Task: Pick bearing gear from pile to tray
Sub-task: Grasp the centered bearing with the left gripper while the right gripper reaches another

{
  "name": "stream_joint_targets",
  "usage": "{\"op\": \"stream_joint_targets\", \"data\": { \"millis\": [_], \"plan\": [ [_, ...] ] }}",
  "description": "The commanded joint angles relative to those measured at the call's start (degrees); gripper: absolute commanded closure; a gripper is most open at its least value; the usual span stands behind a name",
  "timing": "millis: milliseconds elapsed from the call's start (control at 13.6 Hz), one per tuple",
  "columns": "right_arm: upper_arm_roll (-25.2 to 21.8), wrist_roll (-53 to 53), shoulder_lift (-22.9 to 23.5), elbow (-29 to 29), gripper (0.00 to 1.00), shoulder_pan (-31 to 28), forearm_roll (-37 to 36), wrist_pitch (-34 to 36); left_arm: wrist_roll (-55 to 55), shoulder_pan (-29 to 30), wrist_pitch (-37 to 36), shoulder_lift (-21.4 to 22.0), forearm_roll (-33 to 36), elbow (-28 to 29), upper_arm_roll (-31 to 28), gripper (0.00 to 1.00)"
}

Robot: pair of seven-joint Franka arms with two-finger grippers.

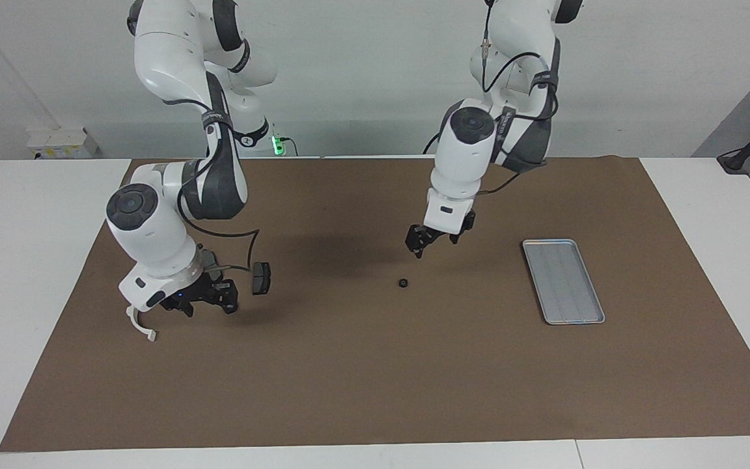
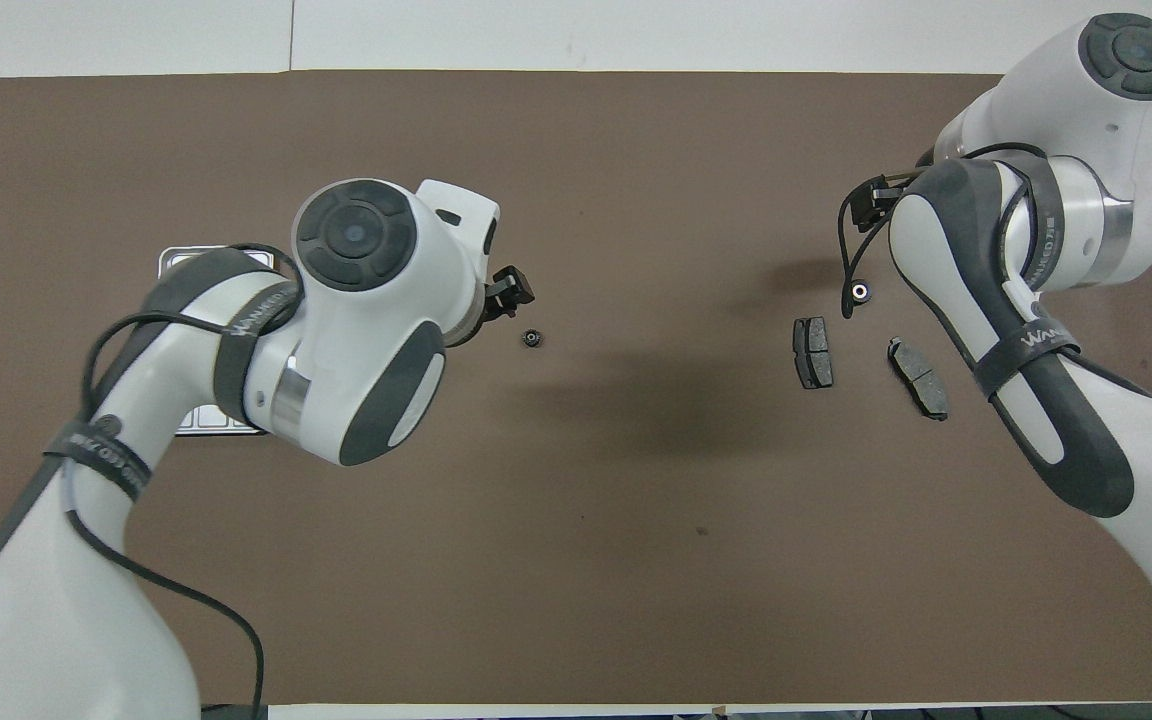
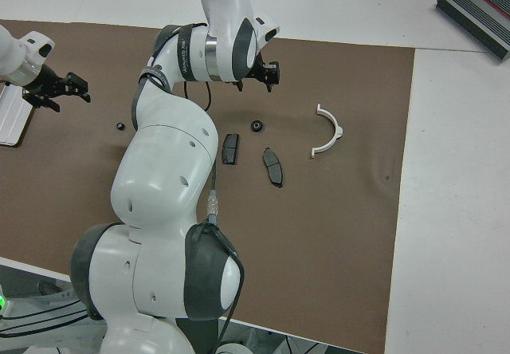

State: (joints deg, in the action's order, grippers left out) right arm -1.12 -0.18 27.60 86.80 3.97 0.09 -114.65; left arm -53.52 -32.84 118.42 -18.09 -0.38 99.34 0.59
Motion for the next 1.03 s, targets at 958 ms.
{"op": "stream_joint_targets", "data": {
  "millis": [958],
  "plan": [
    [1.0,-1.1,-4.1,15.0,0.22,0.2,0.8,-10.2,-7.5,-3.9,10.0,-11.3,2.7,-2.7,-1.5,0.03]
  ]
}}
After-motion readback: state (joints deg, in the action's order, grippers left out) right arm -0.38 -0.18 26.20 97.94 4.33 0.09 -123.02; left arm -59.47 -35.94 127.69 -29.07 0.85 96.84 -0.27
